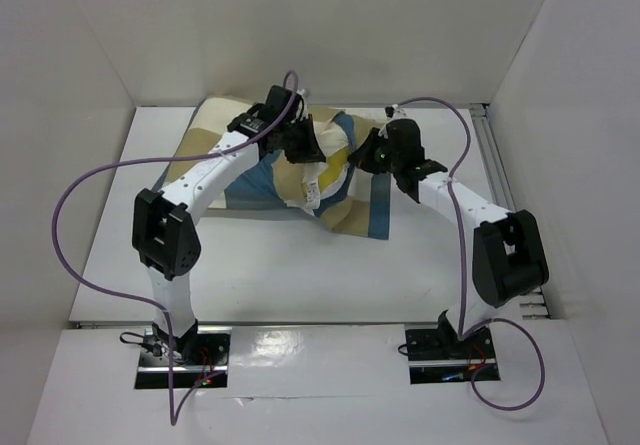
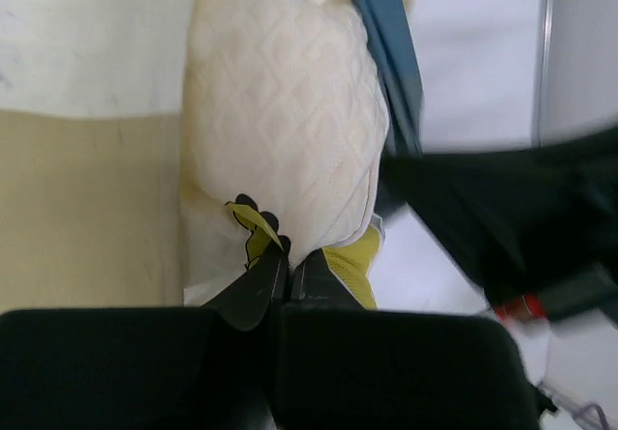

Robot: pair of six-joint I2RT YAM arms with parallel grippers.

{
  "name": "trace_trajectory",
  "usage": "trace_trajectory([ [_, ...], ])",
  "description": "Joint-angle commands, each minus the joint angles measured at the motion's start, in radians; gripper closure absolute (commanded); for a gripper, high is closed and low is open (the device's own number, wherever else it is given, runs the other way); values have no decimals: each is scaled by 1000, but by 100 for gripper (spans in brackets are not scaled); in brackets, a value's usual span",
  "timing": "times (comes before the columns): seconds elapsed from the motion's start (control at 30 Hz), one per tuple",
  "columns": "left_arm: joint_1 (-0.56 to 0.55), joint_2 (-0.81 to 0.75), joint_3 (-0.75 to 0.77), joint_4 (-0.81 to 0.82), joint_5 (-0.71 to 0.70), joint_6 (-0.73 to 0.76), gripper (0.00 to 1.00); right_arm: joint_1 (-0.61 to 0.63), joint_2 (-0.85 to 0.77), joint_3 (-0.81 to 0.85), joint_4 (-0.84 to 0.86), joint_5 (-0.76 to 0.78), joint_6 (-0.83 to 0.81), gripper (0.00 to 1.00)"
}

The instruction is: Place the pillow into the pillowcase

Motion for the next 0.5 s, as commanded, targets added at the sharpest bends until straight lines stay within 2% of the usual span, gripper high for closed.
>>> trace_trajectory([
  [0.0,-8,70,23,231,-207,-141,100,41,-110,-2,-165,-302,-120,100],
  [0.03,-32,100,23,251,-238,-164,100,61,-122,-2,-185,-382,-141,100],
  [0.1,-43,126,32,262,-302,-175,100,81,-139,-2,-246,-430,-150,100],
  [0.17,-53,154,32,283,-339,-190,100,90,-176,-40,-247,-546,-151,100],
  [0.3,-71,189,54,293,-392,-201,100,90,-231,-51,-236,-683,-112,100],
  [0.47,-102,212,20,293,-447,-190,100,79,-291,10,-112,-801,9,100],
])
